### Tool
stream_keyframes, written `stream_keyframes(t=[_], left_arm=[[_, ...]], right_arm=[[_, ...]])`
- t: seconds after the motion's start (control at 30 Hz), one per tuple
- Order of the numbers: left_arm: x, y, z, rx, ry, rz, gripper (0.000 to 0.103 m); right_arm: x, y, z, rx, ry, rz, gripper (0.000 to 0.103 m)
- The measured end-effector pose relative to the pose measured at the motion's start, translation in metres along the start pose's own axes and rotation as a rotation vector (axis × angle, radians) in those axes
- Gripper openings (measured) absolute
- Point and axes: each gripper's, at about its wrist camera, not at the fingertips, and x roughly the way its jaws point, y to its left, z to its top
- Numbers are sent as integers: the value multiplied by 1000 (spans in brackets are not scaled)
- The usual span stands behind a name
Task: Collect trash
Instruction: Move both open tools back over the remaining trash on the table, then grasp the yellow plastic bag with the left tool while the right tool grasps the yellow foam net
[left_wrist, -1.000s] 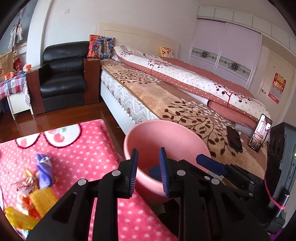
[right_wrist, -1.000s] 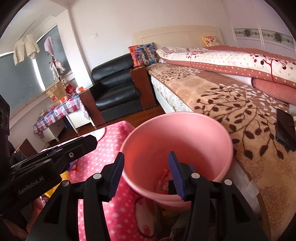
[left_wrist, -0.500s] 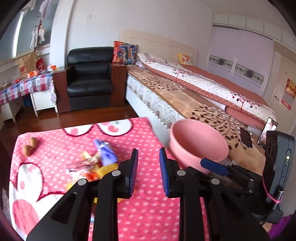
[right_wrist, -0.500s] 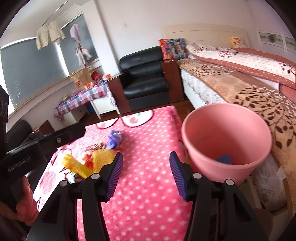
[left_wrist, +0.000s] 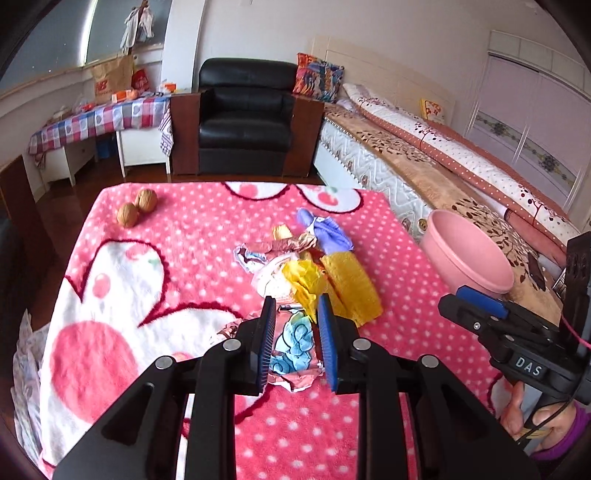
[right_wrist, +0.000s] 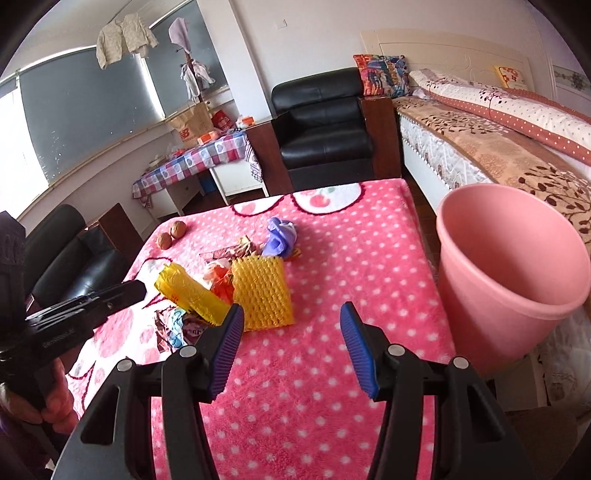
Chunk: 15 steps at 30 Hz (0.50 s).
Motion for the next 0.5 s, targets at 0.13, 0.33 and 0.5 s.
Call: stream_keyframes(t=[0.13,0.33,0.5], left_arm=[[12,-2,1,-5,7,-4,23],[28,-4,3,13,16,22,23],[31,-5,4,14,-9,8,23]], right_arm=[[4,0,-1,-4,9,2,54],[9,-1,-2,3,25,2,54],[16,0,-2,0,42,8,54]])
